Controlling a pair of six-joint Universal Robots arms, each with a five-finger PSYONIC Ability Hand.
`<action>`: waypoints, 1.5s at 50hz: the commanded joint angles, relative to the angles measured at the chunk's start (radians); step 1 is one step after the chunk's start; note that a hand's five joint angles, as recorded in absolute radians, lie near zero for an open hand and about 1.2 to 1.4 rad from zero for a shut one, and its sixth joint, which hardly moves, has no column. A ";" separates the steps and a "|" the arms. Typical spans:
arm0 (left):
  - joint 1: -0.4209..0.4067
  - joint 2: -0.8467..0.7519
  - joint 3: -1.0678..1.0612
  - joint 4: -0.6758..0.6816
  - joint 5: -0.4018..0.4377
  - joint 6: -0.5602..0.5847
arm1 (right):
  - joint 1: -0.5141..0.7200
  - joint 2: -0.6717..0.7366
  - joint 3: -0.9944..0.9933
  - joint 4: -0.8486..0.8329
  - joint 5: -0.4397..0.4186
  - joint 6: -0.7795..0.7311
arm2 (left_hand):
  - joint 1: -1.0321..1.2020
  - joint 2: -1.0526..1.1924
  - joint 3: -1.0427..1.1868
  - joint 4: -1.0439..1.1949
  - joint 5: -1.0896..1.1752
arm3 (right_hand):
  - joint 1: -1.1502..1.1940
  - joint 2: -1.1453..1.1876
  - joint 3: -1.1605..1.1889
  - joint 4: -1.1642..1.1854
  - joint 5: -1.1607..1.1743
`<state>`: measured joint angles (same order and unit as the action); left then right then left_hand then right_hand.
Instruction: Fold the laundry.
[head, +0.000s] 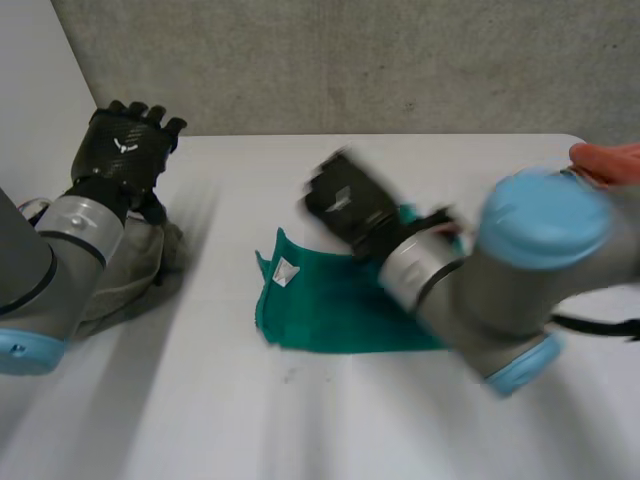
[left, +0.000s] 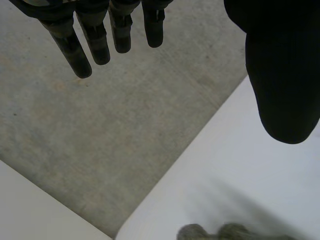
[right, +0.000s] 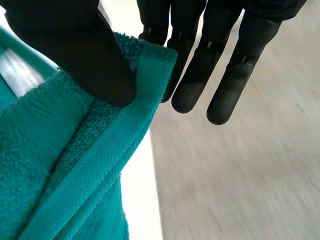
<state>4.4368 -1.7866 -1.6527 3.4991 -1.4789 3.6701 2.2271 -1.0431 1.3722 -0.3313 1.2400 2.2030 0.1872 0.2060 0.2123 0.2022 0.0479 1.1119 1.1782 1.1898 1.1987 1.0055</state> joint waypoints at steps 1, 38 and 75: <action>-0.020 -0.003 -0.048 0.001 0.000 0.001 | 0.120 0.173 -0.001 -0.035 -0.041 -0.008 | -0.013 -0.031 -0.038 -0.028 -0.048 | 0.114 0.048 0.036 0.027 0.046; -0.461 -0.530 0.350 0.000 -0.014 -0.170 | -0.310 -0.144 0.426 0.041 0.124 0.314 | -0.009 -0.028 -0.034 -0.024 -0.044 | -0.821 -0.888 -0.899 -0.908 -0.890; -0.332 -0.482 0.363 0.018 -0.182 -0.033 | -0.265 -0.078 0.450 -0.049 0.188 0.314 | -0.013 -0.031 -0.038 -0.028 -0.048 | -0.464 -0.530 -0.542 -0.550 -0.532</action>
<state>4.1213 -2.3325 -1.2255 3.5188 -1.6876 3.6423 1.9741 -1.1211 1.8217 -0.3781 1.3863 2.5182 0.1873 0.2060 0.2123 0.2021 0.0478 0.4742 0.4649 0.4728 0.4759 0.3045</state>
